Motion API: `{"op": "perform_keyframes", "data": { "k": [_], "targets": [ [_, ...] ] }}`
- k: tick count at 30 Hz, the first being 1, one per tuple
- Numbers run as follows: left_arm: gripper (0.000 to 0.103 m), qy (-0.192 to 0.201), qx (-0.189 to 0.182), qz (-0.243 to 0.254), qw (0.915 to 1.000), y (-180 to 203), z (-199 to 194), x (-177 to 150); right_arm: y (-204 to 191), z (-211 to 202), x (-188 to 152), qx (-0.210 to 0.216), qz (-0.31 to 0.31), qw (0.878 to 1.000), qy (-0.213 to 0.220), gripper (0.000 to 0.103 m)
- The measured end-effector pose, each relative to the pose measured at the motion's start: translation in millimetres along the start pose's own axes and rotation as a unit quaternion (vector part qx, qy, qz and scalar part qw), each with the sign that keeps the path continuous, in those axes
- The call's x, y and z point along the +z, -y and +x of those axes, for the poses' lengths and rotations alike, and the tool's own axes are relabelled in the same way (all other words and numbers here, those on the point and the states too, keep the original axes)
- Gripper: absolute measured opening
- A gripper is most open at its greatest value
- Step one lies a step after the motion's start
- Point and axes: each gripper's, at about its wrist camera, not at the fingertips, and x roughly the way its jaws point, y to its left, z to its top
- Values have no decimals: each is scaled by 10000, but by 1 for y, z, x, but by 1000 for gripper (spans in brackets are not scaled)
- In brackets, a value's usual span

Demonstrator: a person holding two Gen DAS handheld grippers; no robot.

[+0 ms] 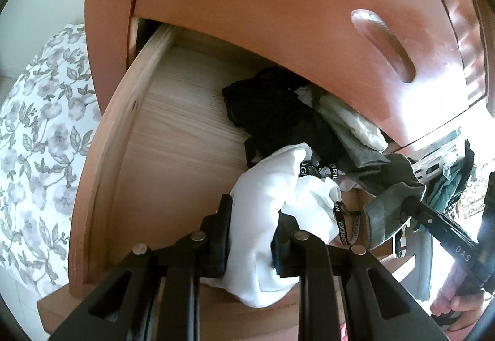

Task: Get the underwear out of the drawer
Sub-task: 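Lift the white cloth with the left tool while the right tool lifts the grey sock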

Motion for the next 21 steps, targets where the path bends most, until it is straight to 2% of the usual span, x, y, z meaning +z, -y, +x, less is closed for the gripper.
{"op": "perform_keyframes", "data": {
  "k": [10,15,21],
  "targets": [
    [24,-71,119,68,9999,2,5,4,2,-29,6,57,118,9995,297,12],
    [32,-205,95,11,9997,0,11,10,1,-46,12,163,139,9983,543,12],
    [42,-308,109,141,9994,2,13,12,0,-51,11,185,119,9980,592,12]
  ]
}}
